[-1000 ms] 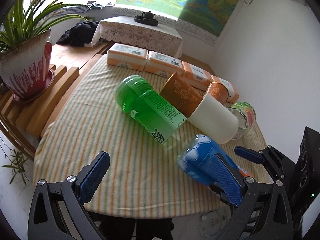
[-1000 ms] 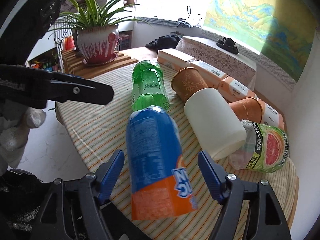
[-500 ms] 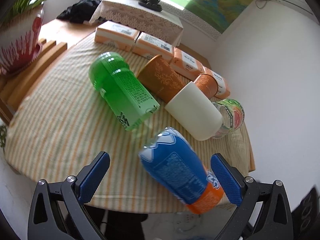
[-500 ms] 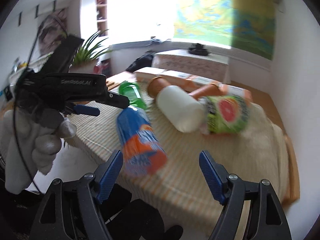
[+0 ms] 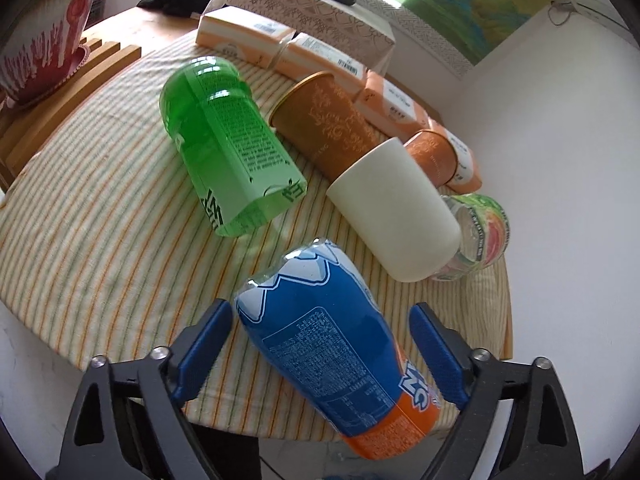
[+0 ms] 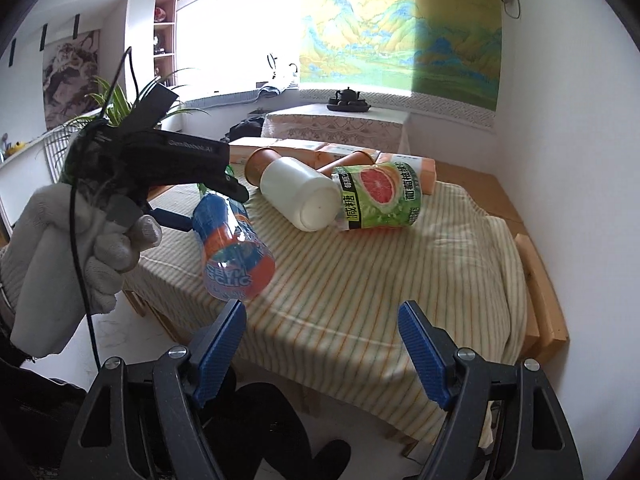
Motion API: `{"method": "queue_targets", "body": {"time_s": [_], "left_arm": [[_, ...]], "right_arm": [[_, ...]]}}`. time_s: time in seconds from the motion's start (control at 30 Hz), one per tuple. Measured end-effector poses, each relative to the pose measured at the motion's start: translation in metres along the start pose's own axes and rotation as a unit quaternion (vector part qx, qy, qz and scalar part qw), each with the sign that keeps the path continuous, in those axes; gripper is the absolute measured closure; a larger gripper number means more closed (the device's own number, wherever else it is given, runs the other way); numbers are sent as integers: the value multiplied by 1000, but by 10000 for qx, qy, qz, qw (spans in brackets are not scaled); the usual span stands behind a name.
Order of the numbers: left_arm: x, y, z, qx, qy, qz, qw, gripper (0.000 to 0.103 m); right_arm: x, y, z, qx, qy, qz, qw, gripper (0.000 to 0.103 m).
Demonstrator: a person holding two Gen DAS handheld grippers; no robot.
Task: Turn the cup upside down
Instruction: 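Rotate the held bottle with the left gripper so its cap points down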
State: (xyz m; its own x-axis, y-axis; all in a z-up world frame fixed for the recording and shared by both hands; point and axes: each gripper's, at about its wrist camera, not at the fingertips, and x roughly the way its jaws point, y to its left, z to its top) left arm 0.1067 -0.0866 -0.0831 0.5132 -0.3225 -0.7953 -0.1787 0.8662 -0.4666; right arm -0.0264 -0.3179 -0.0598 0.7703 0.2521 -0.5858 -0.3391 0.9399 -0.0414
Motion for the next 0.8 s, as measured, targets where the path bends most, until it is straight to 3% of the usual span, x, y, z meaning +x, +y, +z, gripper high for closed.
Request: {"method": "queue_targets", "body": {"time_s": [0.1,0.3,0.53,0.67,0.8], "left_arm": [[6,2,-1,-60,25,24,10000,21],[8,-2,-7,51,-54,10,10000,22],[-12,-15,-13,487,-329,-31,9983,23],[-31,-28,-13,979,-703,82,9927,23],[-46,-41,-9,1661,-1104,328,9794,23]], "right_arm": [[-1,0,-3,-21,-11,-23,10000,28],[-1,-1,-5,-68,-25,-137,9999,28],[-3,-1,-5,-2,-63,-131,9999,28],[-3,0,-5,62,-105,-97,9999,28],[-4,1,-4,144,-162,-56,9998,28]]}}
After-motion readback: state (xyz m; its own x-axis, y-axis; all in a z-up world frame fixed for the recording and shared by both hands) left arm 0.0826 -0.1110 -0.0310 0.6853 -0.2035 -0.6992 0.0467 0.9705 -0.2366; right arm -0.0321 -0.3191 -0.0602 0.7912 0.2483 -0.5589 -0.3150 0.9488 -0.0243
